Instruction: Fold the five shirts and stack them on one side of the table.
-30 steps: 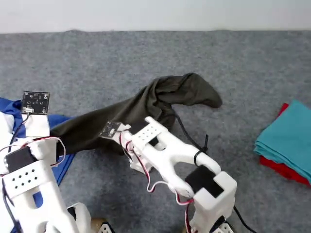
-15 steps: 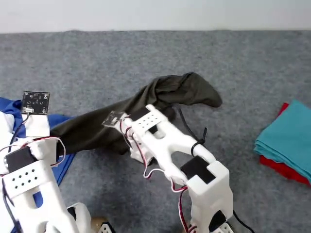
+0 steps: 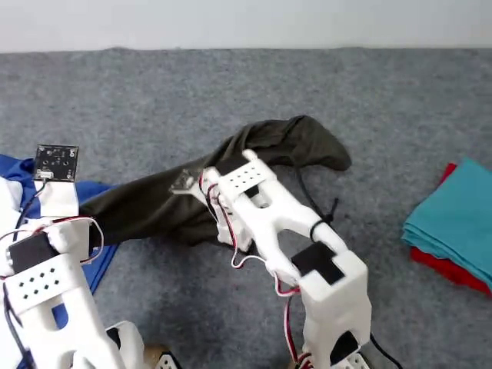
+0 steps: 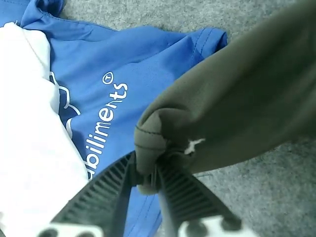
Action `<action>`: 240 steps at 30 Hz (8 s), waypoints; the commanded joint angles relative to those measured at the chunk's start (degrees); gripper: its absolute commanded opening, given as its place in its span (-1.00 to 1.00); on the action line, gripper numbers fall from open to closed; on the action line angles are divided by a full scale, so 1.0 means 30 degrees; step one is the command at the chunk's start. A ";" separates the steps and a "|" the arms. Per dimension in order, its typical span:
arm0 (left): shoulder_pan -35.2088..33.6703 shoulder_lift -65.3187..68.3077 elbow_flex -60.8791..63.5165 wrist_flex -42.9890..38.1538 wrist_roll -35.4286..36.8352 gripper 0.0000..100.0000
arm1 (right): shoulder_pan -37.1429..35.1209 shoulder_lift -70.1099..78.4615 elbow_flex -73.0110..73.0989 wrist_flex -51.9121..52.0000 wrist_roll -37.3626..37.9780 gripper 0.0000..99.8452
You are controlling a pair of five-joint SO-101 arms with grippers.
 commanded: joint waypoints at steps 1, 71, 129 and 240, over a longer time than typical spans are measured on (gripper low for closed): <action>-0.0117 -0.0440 -0.0190 -0.0059 -0.0088 -0.97 | 0.0777 -0.3355 -0.1231 0.1773 0.0586 -0.97; 1.0315 2.0366 -1.6015 -0.3487 -0.0029 -0.78 | 1.5311 -1.4725 -0.1231 0.4205 0.6418 -0.97; 1.3187 0.9729 -0.1128 -0.0293 -0.3575 -0.59 | 1.5927 -1.4667 0.0615 0.3502 0.5216 -0.97; 0.7062 0.2608 -1.2205 -0.2901 -0.7121 -0.97 | 1.5165 -2.5451 0.7736 -1.7656 1.1458 -0.97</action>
